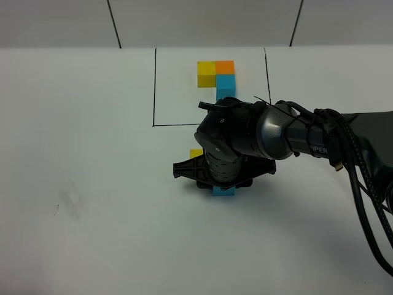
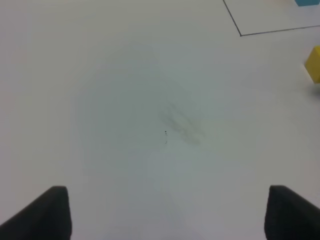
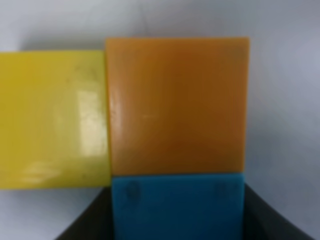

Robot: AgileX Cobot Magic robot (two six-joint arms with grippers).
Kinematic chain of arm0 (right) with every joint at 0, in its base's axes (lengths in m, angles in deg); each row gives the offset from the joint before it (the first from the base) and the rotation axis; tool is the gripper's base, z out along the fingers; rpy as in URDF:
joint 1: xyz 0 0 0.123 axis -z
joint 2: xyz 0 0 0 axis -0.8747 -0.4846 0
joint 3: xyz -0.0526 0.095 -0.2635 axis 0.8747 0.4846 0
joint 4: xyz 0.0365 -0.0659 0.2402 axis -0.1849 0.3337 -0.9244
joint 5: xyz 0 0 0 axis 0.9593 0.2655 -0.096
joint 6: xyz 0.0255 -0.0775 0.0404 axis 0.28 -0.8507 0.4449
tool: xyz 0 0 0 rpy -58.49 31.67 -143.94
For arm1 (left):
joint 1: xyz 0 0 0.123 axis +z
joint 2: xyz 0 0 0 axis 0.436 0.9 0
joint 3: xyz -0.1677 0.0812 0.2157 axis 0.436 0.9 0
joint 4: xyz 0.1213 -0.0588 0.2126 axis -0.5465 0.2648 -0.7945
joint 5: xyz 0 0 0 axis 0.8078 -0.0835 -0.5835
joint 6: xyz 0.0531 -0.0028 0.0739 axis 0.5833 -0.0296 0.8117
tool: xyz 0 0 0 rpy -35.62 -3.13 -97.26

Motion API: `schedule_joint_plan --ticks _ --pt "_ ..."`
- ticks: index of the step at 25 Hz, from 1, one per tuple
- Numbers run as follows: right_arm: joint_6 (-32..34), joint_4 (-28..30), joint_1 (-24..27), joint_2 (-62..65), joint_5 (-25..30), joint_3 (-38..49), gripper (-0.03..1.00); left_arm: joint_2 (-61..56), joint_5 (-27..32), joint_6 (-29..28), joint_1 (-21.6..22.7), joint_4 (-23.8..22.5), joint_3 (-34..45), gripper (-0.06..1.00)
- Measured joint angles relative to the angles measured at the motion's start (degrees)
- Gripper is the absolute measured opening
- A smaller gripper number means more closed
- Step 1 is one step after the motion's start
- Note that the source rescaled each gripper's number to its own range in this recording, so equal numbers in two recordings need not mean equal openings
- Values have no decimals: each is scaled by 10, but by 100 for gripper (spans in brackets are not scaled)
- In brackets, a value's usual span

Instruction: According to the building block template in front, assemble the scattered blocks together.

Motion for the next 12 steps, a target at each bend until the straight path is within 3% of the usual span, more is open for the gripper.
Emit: schedule_joint_plan --ticks 12 --pt "-6 -4 0 0 0 -1 27 0 0 0 0 0 0 66"
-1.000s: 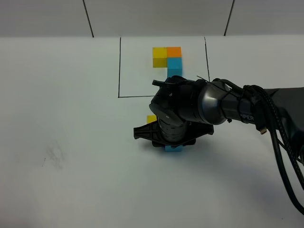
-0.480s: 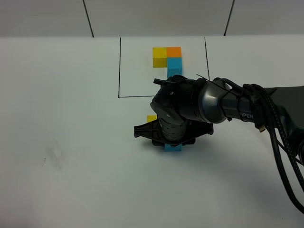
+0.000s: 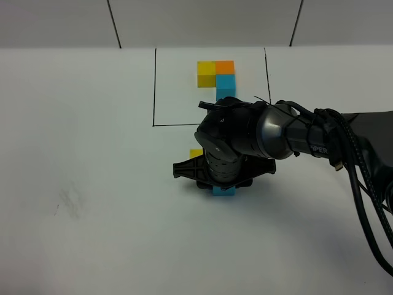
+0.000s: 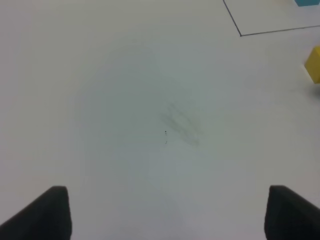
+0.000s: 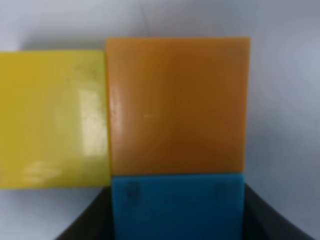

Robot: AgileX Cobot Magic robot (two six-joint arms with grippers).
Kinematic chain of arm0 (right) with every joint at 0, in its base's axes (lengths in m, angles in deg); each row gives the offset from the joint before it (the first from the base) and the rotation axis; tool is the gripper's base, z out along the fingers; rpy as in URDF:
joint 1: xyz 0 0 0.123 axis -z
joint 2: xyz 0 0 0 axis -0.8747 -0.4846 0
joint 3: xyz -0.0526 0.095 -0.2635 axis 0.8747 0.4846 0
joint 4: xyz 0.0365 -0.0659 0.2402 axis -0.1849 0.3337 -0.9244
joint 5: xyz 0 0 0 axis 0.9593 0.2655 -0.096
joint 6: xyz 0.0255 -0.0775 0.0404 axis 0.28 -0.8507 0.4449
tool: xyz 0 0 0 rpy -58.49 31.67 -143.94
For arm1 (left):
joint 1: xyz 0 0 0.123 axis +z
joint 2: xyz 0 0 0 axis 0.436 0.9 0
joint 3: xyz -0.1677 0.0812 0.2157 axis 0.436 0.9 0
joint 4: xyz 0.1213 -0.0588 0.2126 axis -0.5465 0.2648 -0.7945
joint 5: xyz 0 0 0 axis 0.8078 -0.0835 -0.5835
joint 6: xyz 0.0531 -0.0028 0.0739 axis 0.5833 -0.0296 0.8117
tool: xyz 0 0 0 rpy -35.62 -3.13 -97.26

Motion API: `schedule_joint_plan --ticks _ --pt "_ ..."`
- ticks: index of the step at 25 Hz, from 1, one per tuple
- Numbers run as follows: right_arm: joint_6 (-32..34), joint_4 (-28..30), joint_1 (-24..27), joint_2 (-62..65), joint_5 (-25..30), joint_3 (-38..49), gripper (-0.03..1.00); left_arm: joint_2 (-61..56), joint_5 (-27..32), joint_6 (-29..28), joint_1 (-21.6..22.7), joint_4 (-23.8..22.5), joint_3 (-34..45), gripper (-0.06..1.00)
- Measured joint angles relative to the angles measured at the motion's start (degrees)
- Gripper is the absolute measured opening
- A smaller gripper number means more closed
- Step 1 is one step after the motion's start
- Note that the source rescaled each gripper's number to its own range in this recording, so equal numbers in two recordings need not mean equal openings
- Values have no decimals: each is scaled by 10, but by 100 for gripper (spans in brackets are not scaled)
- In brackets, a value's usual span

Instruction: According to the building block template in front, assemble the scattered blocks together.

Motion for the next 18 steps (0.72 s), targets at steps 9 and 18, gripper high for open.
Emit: schedule_joint_plan --ticks 9,18 --pt "-31 -13 0 -7 2 0 81 0 0 0 0 0 0 66" --pt "-116 -15 -13 75 93 0 99 0 0 0 0 0 0 66"
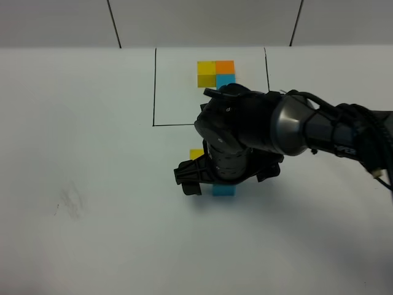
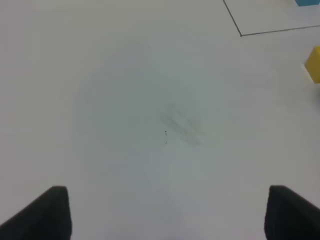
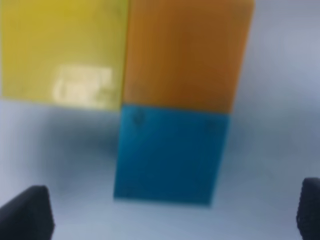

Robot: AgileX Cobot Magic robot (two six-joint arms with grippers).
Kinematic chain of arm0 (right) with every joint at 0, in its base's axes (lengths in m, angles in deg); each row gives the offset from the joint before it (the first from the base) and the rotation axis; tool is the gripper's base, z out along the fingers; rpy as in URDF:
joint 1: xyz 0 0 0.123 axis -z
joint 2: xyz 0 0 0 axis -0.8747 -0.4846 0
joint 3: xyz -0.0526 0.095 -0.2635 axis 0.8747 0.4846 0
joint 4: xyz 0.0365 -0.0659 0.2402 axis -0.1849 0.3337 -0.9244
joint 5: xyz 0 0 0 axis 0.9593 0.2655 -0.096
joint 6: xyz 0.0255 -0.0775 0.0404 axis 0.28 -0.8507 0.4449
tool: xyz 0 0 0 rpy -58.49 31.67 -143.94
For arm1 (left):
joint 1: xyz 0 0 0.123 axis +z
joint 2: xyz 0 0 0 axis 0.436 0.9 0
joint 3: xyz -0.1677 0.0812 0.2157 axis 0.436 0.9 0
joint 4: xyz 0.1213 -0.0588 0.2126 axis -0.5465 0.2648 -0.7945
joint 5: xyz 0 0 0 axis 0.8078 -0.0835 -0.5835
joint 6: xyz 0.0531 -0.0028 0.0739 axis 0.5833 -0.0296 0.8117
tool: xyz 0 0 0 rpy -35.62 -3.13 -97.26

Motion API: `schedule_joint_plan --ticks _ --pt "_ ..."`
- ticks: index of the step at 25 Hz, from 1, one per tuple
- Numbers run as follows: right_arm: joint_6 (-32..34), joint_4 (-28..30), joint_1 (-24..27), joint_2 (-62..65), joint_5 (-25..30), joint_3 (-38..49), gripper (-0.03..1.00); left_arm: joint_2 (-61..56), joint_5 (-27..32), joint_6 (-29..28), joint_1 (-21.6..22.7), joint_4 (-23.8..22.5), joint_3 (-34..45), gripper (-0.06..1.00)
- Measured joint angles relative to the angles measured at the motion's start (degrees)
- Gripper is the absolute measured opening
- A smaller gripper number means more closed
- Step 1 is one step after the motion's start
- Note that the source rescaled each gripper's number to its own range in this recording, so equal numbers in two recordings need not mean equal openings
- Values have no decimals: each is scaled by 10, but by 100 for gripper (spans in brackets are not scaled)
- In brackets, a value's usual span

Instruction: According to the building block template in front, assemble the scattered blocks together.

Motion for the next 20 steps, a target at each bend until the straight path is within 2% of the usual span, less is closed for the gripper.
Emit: schedule_joint_plan --ticks 2,5,8,11,14,17,20 --pt "-33 4 -2 39 36 0 99 0 0 0 0 0 0 66" --pt "-83 39 -6 119 81 0 100 0 0 0 0 0 0 66" --pt "-119 122 -6 204 119 0 100 0 0 0 0 0 0 66" --pt "-153 249 -6 286 154 0 100 0 0 0 0 0 0 66" --pt "-214 354 -6 373 161 0 100 0 0 0 0 0 0 66" --pt "-286 414 -3 465 163 0 100 0 0 0 0 0 0 66" --pt "-355 448 13 564 164 0 100 0 0 0 0 0 0 66"
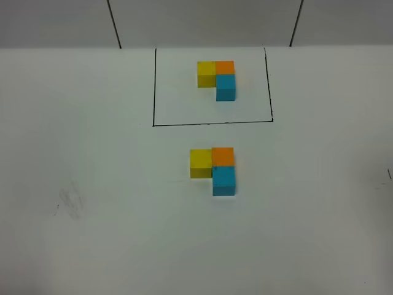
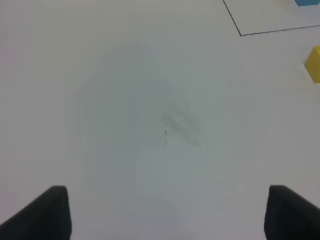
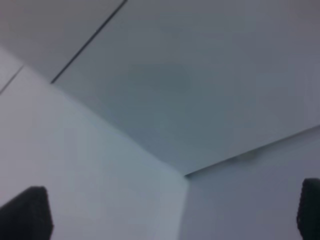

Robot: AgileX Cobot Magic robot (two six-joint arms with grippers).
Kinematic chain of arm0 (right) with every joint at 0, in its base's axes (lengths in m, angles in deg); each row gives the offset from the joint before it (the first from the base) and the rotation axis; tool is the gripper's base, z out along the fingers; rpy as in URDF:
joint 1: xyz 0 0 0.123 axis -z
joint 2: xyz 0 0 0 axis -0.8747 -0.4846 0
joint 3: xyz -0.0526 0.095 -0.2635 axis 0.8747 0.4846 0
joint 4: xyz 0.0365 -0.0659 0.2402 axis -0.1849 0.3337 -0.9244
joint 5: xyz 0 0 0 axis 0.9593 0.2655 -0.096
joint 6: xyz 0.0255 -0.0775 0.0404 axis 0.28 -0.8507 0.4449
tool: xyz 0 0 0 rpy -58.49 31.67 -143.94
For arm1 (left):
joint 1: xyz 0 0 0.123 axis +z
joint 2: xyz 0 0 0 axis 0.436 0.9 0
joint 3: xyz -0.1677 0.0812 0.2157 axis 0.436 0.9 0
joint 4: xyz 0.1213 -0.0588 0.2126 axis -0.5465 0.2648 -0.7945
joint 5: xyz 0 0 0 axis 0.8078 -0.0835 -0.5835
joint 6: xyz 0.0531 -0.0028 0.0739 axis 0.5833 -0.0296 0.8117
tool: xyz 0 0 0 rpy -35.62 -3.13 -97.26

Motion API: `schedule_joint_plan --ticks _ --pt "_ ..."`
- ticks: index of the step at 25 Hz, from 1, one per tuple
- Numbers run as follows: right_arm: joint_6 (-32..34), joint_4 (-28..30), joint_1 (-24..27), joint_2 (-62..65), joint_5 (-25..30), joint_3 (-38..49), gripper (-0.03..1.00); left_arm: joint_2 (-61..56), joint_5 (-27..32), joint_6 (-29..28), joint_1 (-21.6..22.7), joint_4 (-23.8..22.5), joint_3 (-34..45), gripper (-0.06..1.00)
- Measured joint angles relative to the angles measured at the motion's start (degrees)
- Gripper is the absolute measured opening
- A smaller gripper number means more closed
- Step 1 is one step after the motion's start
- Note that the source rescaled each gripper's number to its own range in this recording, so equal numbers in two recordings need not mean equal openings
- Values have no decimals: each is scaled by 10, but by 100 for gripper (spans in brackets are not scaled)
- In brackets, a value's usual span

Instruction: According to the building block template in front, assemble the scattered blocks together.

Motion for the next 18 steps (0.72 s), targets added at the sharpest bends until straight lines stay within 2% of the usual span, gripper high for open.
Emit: schedule_joint_plan --ticks 4,6,9,11,15,18 --pt "-95 8 14 148 1 0 100 0 0 0 0 0 0 66" --pt "-152 -20 16 228 3 0 100 0 0 0 0 0 0 66" --pt "-230 -92 31 326 6 20 100 0 0 0 0 0 0 66" --pt "-253 -117 67 379 7 51 100 0 0 0 0 0 0 66" --pt "-260 -156 174 462 11 128 100 0 0 0 0 0 0 66" --pt "-233 -228 246 495 12 168 99 0 0 0 0 0 0 66"
